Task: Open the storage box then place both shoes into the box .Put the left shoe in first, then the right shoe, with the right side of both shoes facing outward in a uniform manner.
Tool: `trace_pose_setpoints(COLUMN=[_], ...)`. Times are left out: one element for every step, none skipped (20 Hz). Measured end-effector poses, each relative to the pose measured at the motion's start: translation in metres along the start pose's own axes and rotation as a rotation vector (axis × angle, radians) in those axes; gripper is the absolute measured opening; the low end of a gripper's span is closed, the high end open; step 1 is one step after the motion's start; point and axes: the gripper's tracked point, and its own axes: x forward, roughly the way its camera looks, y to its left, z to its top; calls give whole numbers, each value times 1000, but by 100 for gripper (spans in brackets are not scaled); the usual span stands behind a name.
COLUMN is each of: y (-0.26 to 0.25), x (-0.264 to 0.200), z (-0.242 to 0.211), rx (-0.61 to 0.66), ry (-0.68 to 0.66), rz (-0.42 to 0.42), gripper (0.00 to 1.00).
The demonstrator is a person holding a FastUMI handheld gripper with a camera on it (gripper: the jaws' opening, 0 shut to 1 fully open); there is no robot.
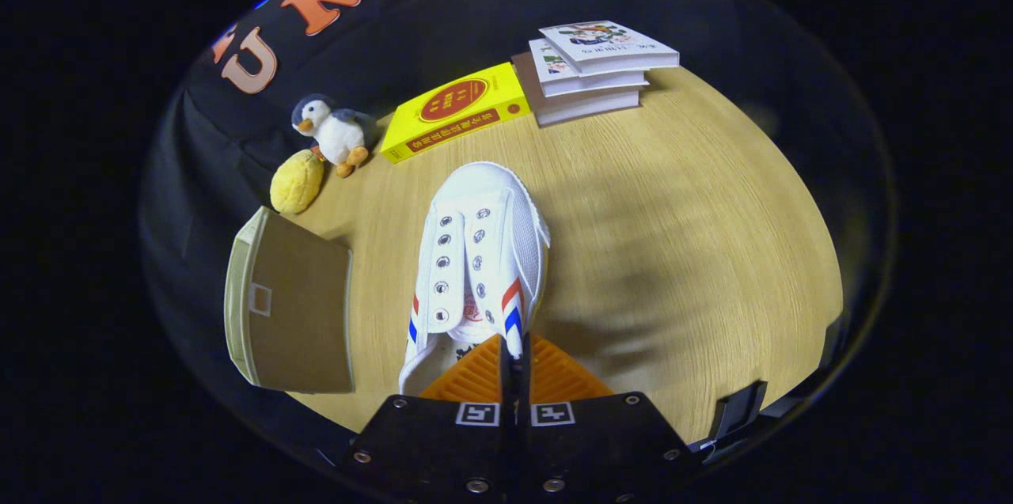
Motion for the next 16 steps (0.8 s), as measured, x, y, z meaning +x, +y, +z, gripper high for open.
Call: trace_pose_setpoints(y=[15, 31, 50, 68, 86, 104, 122, 140, 158, 177, 196, 214, 231, 247, 261, 273], x=[-9, -17, -26, -34, -42, -49, -55, -61, -65, -68, -71, -73, -74, -74, -72, -70], z=[5, 10, 14, 18, 21, 23, 26, 27, 25, 23, 22, 21, 18, 16, 12, 9], rx=[5, 14, 15, 16, 13, 3, -7, -21, -31, -40, -48, -54, -61, -66, -73, -76], ry=[-15, -32, -48, -65, -76, -85, -97, -105, -110, -110, -112, -115, -115, -113, -111, -105], rz=[3, 12, 25, 33, 40, 46, 48, 52, 57, 68, 81, 95, 108, 119, 126, 131], gripper=[0, 0, 0, 0, 0, 0, 0, 0, 0, 0, 0, 0, 0, 0, 0, 0])
